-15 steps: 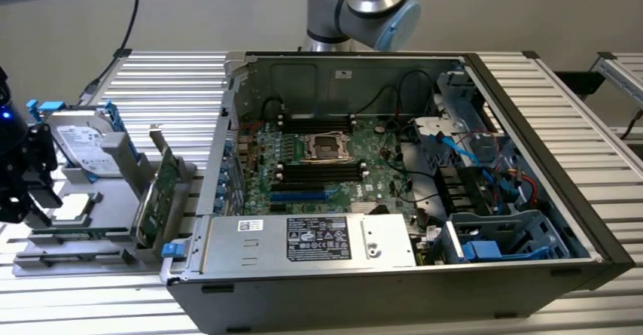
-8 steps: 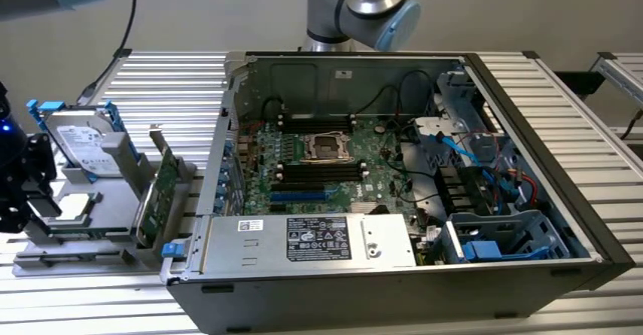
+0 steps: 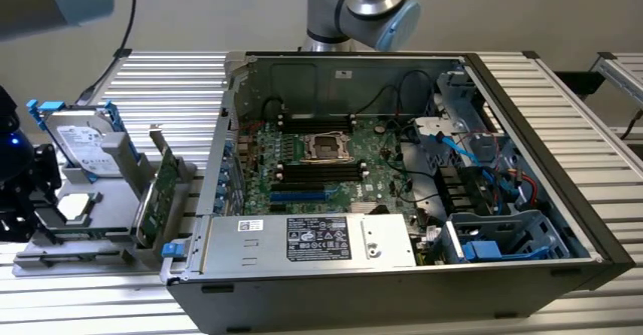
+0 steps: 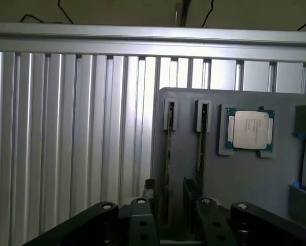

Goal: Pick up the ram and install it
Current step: 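Pick up the ram and move it above insertion slot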

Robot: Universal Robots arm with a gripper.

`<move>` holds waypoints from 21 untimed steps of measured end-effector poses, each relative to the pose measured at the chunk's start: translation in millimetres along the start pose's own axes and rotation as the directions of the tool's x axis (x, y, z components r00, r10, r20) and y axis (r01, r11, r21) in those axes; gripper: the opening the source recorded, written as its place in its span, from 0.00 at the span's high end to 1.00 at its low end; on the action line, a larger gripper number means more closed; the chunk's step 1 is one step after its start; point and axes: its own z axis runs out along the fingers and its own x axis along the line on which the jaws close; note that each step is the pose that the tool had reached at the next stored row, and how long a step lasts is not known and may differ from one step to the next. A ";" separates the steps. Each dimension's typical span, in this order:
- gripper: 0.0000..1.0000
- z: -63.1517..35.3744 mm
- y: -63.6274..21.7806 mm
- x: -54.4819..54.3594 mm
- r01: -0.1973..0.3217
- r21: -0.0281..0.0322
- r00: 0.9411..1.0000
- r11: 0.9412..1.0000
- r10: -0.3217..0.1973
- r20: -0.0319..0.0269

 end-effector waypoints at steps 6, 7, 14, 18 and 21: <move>0.64 10.9 -2.2 -0.4 0.017 0.001 1.000 1.000 -0.017 -0.001; 0.64 12.7 -2.7 -0.5 0.020 0.001 1.000 1.000 -0.020 -0.001; 0.64 25.3 -5.1 -1.0 0.037 0.002 0.999 0.999 -0.037 -0.002; 0.64 32.7 -5.4 -0.6 0.052 0.003 0.999 0.999 -0.052 -0.003; 0.64 38.1 -5.6 0.4 0.063 0.003 0.998 0.998 -0.063 -0.003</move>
